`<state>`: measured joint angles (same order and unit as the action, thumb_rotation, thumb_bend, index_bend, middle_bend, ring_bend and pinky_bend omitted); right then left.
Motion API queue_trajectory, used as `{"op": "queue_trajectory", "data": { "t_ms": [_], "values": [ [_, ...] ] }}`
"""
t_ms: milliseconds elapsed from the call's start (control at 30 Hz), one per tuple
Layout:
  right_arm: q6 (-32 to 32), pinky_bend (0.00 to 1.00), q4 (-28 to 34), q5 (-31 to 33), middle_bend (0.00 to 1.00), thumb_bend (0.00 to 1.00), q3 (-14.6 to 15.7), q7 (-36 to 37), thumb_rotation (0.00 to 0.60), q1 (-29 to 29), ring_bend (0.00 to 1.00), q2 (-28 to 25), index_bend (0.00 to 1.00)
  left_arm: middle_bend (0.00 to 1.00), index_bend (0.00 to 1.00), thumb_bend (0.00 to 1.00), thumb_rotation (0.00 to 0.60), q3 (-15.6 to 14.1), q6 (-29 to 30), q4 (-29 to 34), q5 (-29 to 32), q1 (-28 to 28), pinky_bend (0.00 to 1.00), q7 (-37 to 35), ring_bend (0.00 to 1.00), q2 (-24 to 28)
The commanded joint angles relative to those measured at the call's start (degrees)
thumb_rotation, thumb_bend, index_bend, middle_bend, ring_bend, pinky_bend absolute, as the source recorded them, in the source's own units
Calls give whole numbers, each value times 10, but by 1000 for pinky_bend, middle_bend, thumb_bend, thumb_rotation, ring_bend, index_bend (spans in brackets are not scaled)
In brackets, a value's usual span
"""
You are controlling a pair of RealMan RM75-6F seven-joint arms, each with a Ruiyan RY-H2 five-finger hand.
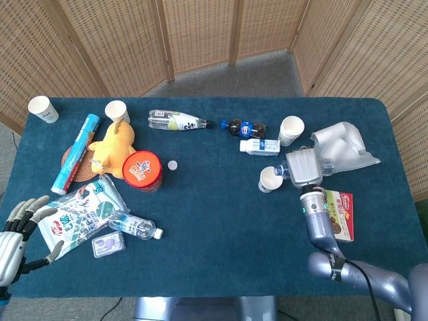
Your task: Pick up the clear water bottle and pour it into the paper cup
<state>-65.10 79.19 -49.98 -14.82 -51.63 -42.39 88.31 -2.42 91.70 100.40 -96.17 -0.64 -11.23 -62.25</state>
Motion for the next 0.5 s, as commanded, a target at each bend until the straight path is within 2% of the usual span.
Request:
{"op": "queue_trajectory", "data": {
  "t_ms": [33, 233, 500],
  "values": [
    [11, 603, 26, 25, 695, 305, -18, 38, 600, 7, 591, -14, 690, 118, 208, 385, 447, 0, -1, 2, 1, -1, 0, 1, 0, 0],
    [30, 603, 87, 70, 693, 306, -49, 123, 600, 26, 590, -46, 689, 117, 207, 385, 447, 0, -6, 4, 2, -3, 0, 4, 0, 0],
    [55, 603, 163, 79, 693, 303, -62, 226, 600, 52, 590, -99, 689, 117, 207, 385, 446, -1, -9, 2, 5, -3, 0, 4, 0, -3]
  ]
}}
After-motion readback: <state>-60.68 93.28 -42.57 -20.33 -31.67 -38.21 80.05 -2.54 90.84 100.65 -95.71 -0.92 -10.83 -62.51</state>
